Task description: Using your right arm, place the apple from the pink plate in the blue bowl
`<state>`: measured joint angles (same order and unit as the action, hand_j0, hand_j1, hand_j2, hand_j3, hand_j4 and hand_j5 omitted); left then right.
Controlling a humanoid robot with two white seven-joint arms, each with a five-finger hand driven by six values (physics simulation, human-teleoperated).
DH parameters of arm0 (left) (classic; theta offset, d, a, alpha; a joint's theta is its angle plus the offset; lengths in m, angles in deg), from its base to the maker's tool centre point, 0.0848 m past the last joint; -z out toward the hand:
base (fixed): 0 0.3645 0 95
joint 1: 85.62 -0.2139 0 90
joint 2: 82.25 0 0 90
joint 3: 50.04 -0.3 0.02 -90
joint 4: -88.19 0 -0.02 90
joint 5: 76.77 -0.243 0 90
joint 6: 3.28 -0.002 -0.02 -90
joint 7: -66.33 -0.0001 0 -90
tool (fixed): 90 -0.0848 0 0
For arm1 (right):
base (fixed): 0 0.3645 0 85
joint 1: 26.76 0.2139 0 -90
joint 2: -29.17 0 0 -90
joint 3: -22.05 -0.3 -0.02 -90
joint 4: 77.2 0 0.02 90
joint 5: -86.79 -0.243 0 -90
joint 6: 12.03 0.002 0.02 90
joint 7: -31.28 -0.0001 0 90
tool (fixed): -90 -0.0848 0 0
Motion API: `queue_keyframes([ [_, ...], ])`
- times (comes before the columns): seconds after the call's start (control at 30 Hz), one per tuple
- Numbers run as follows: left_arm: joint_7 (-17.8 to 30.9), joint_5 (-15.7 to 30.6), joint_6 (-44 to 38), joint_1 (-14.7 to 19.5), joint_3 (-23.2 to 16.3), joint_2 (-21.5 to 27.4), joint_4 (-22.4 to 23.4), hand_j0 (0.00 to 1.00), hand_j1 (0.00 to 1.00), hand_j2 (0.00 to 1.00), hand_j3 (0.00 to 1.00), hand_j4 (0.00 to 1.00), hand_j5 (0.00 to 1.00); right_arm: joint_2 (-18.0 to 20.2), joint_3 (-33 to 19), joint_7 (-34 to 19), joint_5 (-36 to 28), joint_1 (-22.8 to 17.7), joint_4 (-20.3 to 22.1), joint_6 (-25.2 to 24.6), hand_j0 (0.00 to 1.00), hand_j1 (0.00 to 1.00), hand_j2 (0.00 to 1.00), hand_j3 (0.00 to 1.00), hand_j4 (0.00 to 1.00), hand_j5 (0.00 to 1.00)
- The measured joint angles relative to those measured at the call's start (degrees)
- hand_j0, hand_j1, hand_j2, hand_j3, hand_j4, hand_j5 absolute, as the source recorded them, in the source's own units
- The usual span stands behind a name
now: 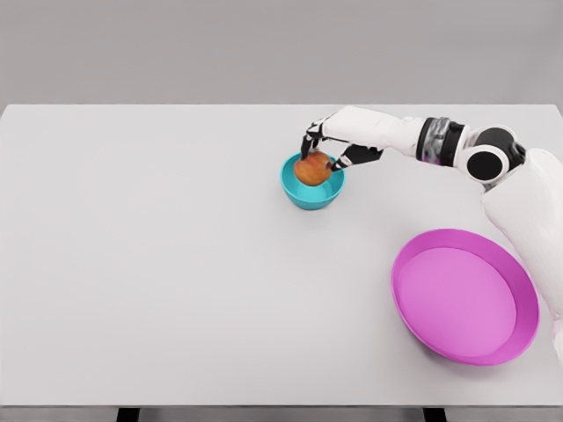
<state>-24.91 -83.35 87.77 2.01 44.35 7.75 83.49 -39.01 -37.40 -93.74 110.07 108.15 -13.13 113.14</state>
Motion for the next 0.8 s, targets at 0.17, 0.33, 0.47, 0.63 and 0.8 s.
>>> queue_keyframes([
  [0.17, 0.0, 0.0, 0.01, 0.0, 0.0, 0.0, 0.01, 1.0, 1.0, 1.0, 1.0, 1.0, 1.0, -0.13, 0.0, 0.0, 0.05, 0.0, 0.09, 0.0, 1.0, 1.0, 1.0, 1.0, 1.0, 1.0],
  [0.33, 0.0, 0.01, 0.0, 0.0, 0.0, 0.0, 0.02, 1.0, 1.0, 1.0, 1.0, 1.0, 1.0, 1.06, -0.83, -0.01, -0.03, 0.09, 1.8, 0.03, 1.0, 1.0, 1.0, 1.0, 1.0, 1.0],
  [0.47, 0.0, 0.0, 0.01, 0.0, 0.0, 0.0, 0.03, 1.0, 1.0, 1.0, 1.0, 1.0, 1.0, 5.19, -6.76, -0.01, -0.38, -3.69, 8.39, 0.05, 1.0, 1.0, 1.0, 1.0, 1.0, 1.0],
  [0.63, 0.0, 0.0, 0.01, 0.0, 0.0, 0.0, 0.02, 1.0, 1.0, 1.0, 1.0, 1.0, 1.0, 7.79, -13.42, -0.01, -0.7, -6.85, 11.52, 0.02, 1.0, 1.0, 1.0, 1.0, 1.0, 1.0],
  [0.8, 0.0, 0.01, 0.01, 0.0, 0.0, 0.0, 0.01, 1.0, 1.0, 1.0, 1.0, 1.0, 1.0, 8.52, -18.12, -0.01, -0.67, -12.12, 12.15, 0.04, 1.0, 1.0, 1.0, 1.0, 1.0, 1.0],
])
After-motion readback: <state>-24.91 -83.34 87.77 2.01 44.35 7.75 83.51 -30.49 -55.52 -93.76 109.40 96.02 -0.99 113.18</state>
